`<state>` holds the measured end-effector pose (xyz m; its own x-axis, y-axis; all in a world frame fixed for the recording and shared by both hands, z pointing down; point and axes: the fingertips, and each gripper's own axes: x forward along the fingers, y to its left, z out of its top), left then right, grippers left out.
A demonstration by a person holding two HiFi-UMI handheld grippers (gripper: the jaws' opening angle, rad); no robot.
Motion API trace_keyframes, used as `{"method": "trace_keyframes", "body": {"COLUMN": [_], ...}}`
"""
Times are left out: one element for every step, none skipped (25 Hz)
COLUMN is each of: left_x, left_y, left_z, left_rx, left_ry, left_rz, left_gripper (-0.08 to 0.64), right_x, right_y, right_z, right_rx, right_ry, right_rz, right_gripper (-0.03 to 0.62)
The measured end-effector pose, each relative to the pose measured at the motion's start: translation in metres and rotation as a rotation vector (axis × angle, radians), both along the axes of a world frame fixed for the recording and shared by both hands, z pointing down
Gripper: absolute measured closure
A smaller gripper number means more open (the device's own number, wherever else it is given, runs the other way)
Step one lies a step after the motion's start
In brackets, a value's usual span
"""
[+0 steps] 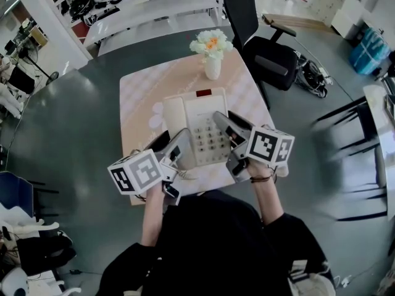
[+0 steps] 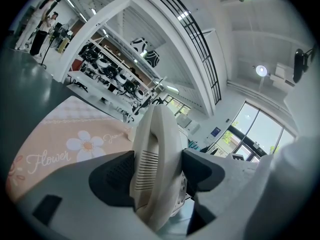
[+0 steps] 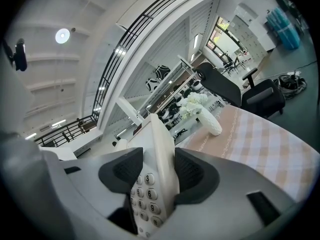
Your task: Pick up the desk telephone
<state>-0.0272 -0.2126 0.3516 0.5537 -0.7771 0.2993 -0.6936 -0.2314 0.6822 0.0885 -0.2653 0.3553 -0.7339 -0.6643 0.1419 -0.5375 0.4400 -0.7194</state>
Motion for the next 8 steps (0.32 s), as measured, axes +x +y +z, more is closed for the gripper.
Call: {"method": "trace_keyframes", "body": {"left_x": [-0.0001, -0.0002, -0.0002, -0.0001, -0.0001, -0.0001, -0.0001, -0.0001], "left_y": [-0.0002, -0.0005, -0.0007, -0.0010, -0.0014, -0.0019, -0.0026, -0.0034], "left_z": [0.0008, 0.0016, 0.0023, 0.0030, 0.0036, 0.0041, 0.0047, 0.0052], "left_rx": [-0.002, -0.004, -0.007, -0.010, -0.012, -0.014, -0.015, -0.016], "left_ry": [-0.001, -0.001, 0.000, 0.000, 0.001, 0.001, 0.001, 0.001], "left_rz": [0.000, 0.001, 0.001, 0.000, 0.000, -0.001, -0.001, -0.001], "left_gripper": [0.265, 0.265, 0.265, 0.265, 0.265, 0.265, 0.265, 0.265], "right_x": [-0.0005, 0.0006, 0.0030, 0.0051, 0.0062, 0.0067, 0.0068, 0.0069], "right_y": [-0.0001, -0.0002, -0.0004, -0.0007, -0.0012, -0.0018, -0.0026, -0.0034], "right_z": [0.0007, 0.0022, 0.0042, 0.0061, 0.0075, 0.0085, 0.0093, 0.0100], "right_rx": [-0.002, -0.008, -0.017, -0.025, -0.030, -0.033, -0.035, -0.036], "right_ry": [-0.006, -0.001, 0.015, 0.031, 0.039, 0.043, 0.045, 0.047], "right_rz": [-0.001, 0.005, 0.016, 0.024, 0.029, 0.030, 0.031, 0.030], "right_gripper": [0.408, 0.408, 0.408, 0.408, 0.408, 0.408, 0.408, 0.408]}}
